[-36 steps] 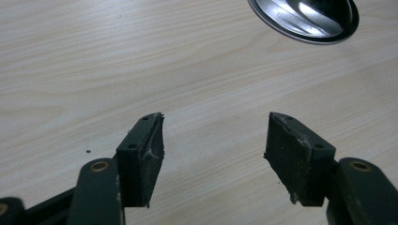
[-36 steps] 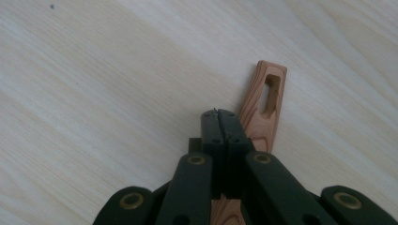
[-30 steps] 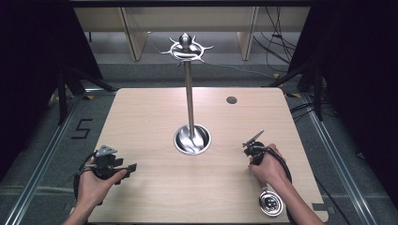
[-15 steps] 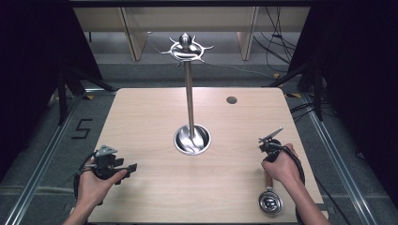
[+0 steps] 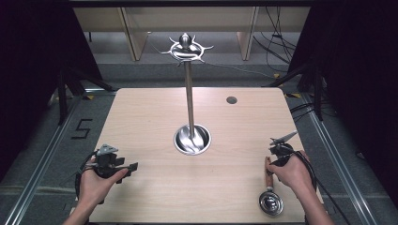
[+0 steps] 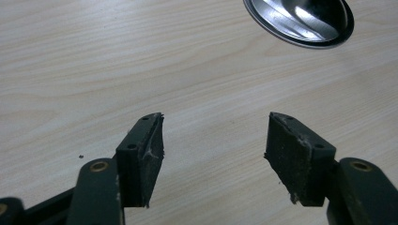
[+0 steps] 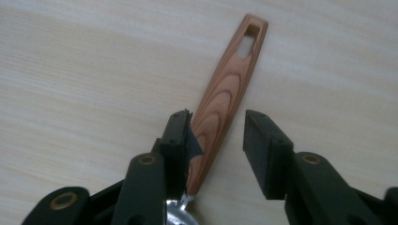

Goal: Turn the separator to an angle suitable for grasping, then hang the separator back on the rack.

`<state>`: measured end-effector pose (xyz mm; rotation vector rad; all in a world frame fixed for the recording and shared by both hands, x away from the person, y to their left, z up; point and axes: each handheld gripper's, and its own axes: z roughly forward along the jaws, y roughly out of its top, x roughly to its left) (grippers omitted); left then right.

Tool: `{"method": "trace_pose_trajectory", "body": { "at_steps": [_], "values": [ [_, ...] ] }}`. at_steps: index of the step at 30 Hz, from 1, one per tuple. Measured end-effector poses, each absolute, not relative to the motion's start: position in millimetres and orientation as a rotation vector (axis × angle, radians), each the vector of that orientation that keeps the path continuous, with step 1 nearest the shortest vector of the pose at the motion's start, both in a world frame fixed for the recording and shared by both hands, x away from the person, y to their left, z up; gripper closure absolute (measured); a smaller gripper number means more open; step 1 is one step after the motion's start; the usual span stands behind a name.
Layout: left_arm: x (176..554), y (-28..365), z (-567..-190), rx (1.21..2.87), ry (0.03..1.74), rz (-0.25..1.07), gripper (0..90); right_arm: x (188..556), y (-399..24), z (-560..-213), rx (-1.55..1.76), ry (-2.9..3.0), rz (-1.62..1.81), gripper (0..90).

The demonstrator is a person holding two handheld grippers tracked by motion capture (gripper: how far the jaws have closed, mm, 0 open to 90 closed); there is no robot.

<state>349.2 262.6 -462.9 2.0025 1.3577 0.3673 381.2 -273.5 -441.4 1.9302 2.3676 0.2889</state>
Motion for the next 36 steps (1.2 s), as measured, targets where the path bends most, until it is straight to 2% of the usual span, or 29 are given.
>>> {"method": "trace_pose_trajectory", "body": {
  "at_steps": [6,13,24,31,36],
  "values": [
    [346.7,261.6,-462.5,2.009,1.346,0.356,36.6,379.2,-277.1,-443.4,2.015,2.314,0.249,48.3],
    [350.5,262.2,-462.8,1.987,1.361,0.363,36.5,373.7,-275.4,-442.9,2.047,2.304,0.251,40.8],
    [350.6,257.5,-461.9,2.013,1.329,0.355,36.0,351.6,-270.9,-453.0,2.11,2.265,0.258,39.0],
    [351.9,258.7,-461.9,2.01,1.337,0.355,35.9,348.5,-266.3,-458.8,2.064,2.279,0.255,37.2],
    [352.1,258.9,-462.5,2.02,1.337,0.345,35.5,353.9,-264.1,-463.8,2.084,2.264,0.217,40.0]
  ]
}}
